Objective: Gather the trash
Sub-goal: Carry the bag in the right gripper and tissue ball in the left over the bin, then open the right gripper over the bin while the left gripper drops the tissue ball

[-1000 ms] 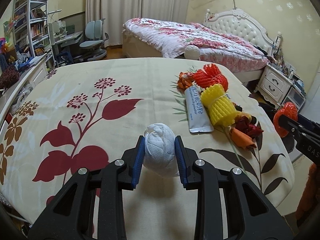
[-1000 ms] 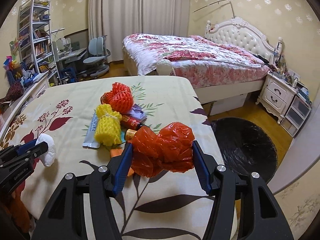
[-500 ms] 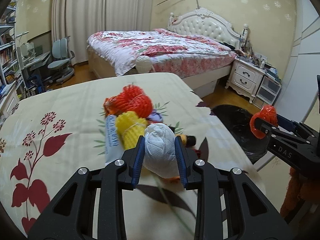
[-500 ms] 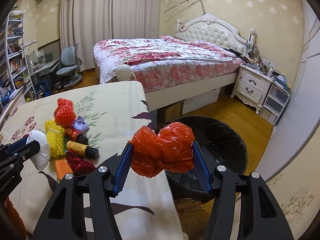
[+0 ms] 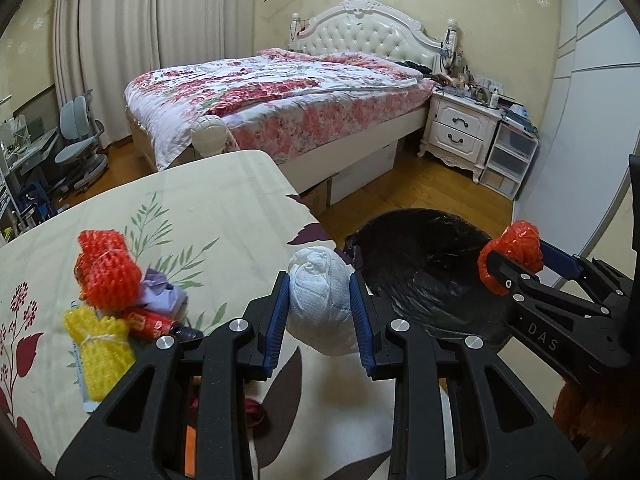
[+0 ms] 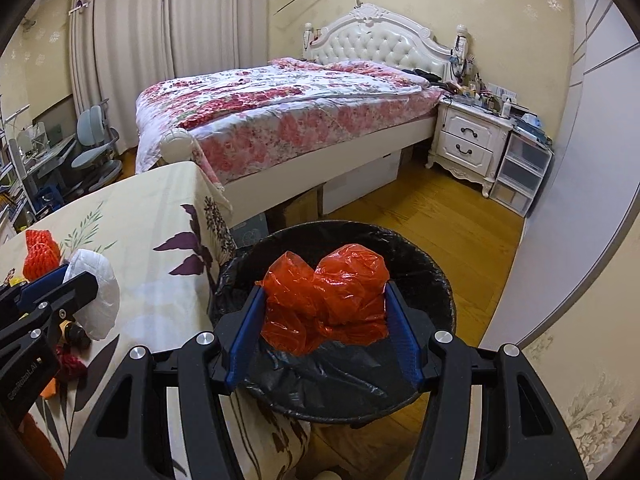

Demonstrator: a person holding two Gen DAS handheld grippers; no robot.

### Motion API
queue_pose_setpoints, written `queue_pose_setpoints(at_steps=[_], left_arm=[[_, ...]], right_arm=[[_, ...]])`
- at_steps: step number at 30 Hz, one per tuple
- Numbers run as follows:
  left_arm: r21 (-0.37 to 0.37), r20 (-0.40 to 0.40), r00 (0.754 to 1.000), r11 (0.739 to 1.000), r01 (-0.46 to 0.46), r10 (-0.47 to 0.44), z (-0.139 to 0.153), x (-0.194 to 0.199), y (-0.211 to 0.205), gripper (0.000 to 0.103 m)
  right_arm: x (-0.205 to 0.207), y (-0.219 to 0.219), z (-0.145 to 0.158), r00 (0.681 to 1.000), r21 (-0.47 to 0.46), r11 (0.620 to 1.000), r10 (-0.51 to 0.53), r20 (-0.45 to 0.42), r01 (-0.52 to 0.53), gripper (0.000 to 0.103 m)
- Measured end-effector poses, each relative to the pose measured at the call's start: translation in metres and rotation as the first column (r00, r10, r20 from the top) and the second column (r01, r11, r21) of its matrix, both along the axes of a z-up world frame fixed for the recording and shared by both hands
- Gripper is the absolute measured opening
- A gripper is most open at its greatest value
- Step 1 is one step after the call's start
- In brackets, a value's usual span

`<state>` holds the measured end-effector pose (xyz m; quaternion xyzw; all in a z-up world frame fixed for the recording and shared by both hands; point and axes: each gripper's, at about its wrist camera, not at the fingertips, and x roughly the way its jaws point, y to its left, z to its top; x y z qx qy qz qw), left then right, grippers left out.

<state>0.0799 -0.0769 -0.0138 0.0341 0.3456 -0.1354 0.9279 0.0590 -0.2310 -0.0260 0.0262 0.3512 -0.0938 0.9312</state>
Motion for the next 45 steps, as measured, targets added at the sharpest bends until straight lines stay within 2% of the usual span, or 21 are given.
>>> queue_pose_setpoints(at_steps=[12,23,26,28,30,31,41,45], left_arm=[[0.055,-0.032,0.999,0.998,0.032,-0.031,-0.020,0.033,-0.048,0.030],[0.094,-0.049,0.997,0.994,0.058,-0.054,-0.032,0.048,-0.068,0.030],[0.104,-0.053,0.997,0.993,0.057,-0.051,-0.034,0.050,-0.069,0.031],[0.106,-0.052,0.998,0.993,0.045,-0.040,-0.035,0.050,-0.069,0.035],[0.100,-0.054,0.998,0.994,0.036,-0.030,-0.035,0.050,-0.068,0.063],[0.097,-0.048,0.999,0.995,0.027,-0.023,-0.034,0.049,-0.068,0.066],[0.109,-0.025,0.999,0.994,-0.025,0.028,-0.029,0.050,-0.056,0.085],[0.125,-0.008,0.999,0.991,-0.049,0.050,-0.024,0.046,-0.048,0.086]], right_arm=[[0.019,-0.031,-0.014,0.999,0.031,0.999,-0.042,-0.021,0.043,0.058],[0.029,-0.047,-0.022,0.997,0.043,0.997,-0.063,-0.043,0.065,0.058],[0.031,-0.051,-0.023,0.997,0.048,0.996,-0.070,-0.045,0.072,0.061],[0.031,-0.052,-0.023,0.996,0.047,0.996,-0.079,-0.042,0.081,0.066],[0.029,-0.055,-0.022,0.996,0.052,0.995,-0.086,-0.035,0.087,0.070],[0.029,-0.056,-0.022,0.996,0.054,0.994,-0.089,-0.034,0.090,0.070],[0.020,-0.061,-0.014,0.992,0.038,0.992,-0.124,-0.016,0.124,0.074],[0.016,-0.059,-0.013,0.992,0.040,0.991,-0.126,-0.018,0.127,0.074]])
